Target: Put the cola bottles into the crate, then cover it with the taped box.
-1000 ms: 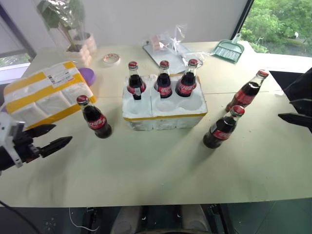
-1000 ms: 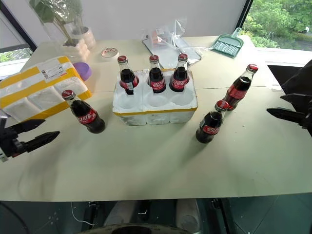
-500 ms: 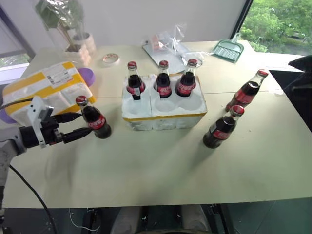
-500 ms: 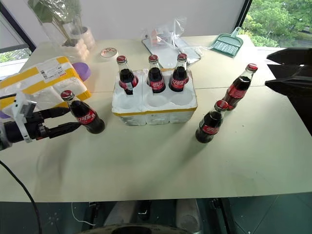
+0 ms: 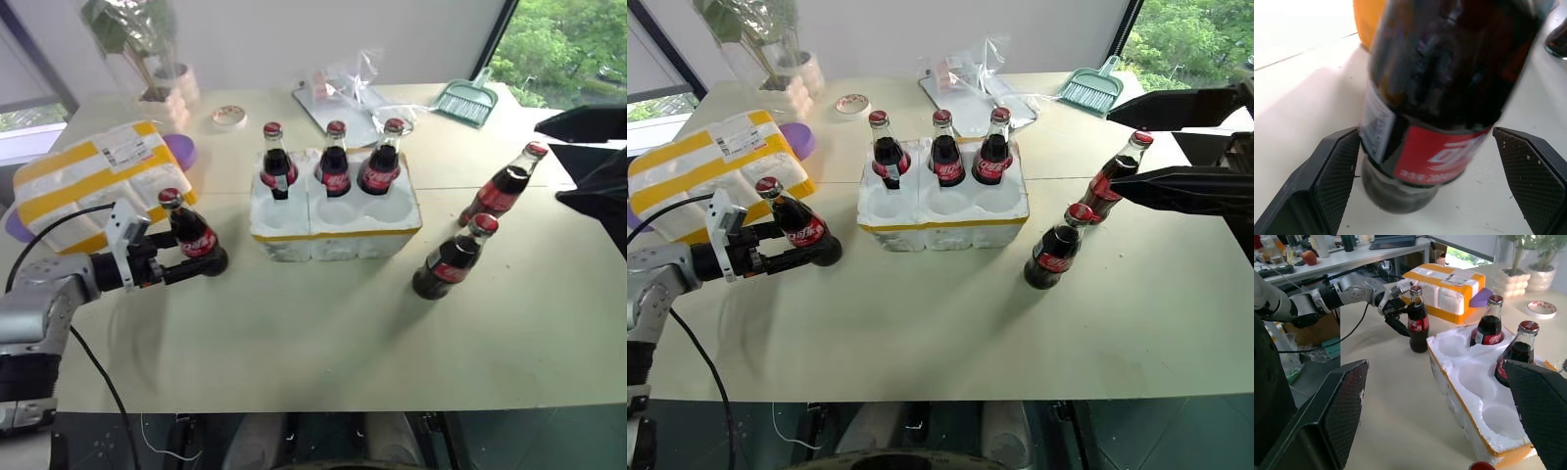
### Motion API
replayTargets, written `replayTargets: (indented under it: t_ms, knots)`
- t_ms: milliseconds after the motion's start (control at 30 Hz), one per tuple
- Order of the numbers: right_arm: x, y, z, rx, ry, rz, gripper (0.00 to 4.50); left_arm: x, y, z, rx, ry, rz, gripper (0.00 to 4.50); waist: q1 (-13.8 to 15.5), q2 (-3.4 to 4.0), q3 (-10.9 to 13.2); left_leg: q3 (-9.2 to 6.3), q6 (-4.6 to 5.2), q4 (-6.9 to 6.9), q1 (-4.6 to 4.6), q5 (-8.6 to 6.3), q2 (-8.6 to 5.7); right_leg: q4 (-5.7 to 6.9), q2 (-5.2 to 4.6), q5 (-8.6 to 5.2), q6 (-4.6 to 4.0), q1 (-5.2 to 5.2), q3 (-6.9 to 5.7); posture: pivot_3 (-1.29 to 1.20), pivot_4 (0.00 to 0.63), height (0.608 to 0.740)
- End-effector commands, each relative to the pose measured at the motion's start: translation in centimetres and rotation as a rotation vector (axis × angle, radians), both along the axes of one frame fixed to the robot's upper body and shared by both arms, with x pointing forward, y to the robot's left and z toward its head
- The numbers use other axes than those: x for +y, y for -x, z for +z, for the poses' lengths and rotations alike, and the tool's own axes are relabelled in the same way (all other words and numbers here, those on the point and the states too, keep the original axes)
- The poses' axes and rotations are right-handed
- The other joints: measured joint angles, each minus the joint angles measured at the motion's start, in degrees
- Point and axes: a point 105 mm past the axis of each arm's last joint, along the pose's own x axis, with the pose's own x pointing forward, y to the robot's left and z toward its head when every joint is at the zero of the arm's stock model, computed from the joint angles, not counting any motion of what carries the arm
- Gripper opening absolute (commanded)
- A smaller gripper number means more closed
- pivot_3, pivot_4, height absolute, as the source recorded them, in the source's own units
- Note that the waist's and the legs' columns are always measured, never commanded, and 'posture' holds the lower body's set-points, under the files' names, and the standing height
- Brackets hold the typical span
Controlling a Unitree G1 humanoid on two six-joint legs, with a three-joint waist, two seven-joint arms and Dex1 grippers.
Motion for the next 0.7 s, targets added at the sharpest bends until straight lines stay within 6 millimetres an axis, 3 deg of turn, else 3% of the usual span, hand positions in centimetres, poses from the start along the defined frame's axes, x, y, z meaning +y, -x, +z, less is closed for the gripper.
replayTargets:
  t_ms: [33, 133, 300, 500, 700]
  knots:
    - [0.4, 0.5, 0.8, -0.059, -0.006, 0.021, 4.50, 0.1, -0.5, 0.8, -0.045, 0.004, 0.013, 3.95, 0.0, 0.00, 0.0, 0.00, 0.00, 0.00, 0.00, 0.00, 0.00, 0.00, 0.00, 0.00, 0.00, 0.00, 0.00, 0.00, 0.150, 0.738]
    - [0.6, 0.5, 0.6, -0.056, -0.009, 0.020, 4.50, 0.0, -0.5, 1.1, -0.050, 0.008, 0.004, 2.72, 0.0, -0.01, 0.0, 0.00, 0.03, 0.00, -0.01, 0.01, -0.01, 0.00, 0.00, 0.00, 0.01, -0.01, 0.00, 0.00, 0.150, 0.738]
    - [0.6, 0.2, -0.1, -0.045, -0.003, 0.008, 4.50, -0.7, 0.0, 3.4, -0.045, 0.034, -0.062, 2.69, 0.0, -0.10, 0.1, -0.01, 0.04, 0.01, -0.06, 0.02, -0.01, 0.00, 0.01, 0.01, 0.01, -0.03, -0.01, 0.00, 0.150, 0.738]
    - [0.4, -0.3, -0.9, -0.035, 0.009, -0.007, 4.50, -2.7, 0.8, 8.8, -0.064, 0.083, -0.233, 2.69, 0.1, -0.24, 0.1, -0.08, 0.04, 0.25, -0.56, 0.04, 0.00, 0.14, 0.05, 0.02, 0.02, -0.43, -0.09, 0.00, 0.150, 0.738]
    - [0.3, -1.0, -1.6, -0.047, 0.004, -0.038, 4.50, -6.1, 0.4, 13.5, -0.123, 0.088, -0.428, 2.69, 0.1, -0.27, 0.2, -0.04, 0.13, 0.82, -0.95, 0.00, -0.08, 0.43, 0.06, 0.09, 0.12, -0.63, -0.14, 0.00, 0.150, 0.738]
